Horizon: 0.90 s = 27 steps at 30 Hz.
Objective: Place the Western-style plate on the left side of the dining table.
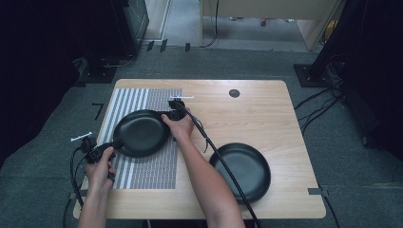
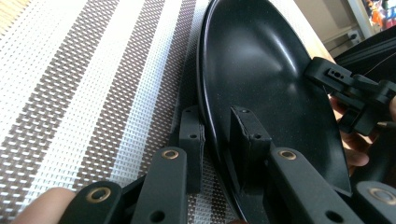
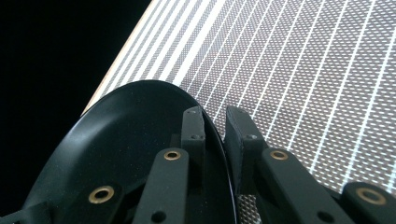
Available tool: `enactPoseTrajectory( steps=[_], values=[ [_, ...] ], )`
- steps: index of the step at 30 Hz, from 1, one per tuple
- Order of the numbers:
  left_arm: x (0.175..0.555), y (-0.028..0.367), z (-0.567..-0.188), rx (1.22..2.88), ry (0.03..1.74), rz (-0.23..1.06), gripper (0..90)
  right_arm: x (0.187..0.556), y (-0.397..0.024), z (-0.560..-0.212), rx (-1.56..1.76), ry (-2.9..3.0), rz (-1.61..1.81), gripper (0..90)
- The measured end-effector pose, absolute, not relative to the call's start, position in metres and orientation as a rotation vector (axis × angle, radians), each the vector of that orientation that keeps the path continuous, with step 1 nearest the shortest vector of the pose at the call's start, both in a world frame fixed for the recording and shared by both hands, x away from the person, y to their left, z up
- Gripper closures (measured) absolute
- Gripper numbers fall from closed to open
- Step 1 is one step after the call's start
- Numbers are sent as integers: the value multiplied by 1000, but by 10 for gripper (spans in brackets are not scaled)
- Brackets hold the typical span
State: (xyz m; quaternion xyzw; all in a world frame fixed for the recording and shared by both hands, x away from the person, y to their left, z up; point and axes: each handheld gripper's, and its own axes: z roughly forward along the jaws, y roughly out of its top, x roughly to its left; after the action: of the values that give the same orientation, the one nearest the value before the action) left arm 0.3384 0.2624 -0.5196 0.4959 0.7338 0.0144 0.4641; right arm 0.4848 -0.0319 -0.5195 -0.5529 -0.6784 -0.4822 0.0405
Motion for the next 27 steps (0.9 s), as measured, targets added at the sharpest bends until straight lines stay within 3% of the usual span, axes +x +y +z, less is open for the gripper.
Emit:
enactPoseTrajectory(
  steps=[5, 7, 11, 20, 27],
  values=[
    [338, 264, -520, 1217, 1800, 34, 763, 483, -31, -519, -1679, -2113, -1494, 761],
    [337, 265, -520, 1222, 1798, 35, 763, 481, -33, -513, -1681, -2089, -1528, 695],
    [336, 265, -518, 1231, 1797, 55, 763, 475, -37, -506, -1703, -2081, -1521, 692],
    [335, 267, -519, 1228, 1784, 57, 772, 455, -53, -514, -1750, -2017, -1420, 718],
    [335, 267, -520, 1227, 1779, 54, 773, 452, -55, -521, -1766, -1937, -1364, 832]
  ],
)
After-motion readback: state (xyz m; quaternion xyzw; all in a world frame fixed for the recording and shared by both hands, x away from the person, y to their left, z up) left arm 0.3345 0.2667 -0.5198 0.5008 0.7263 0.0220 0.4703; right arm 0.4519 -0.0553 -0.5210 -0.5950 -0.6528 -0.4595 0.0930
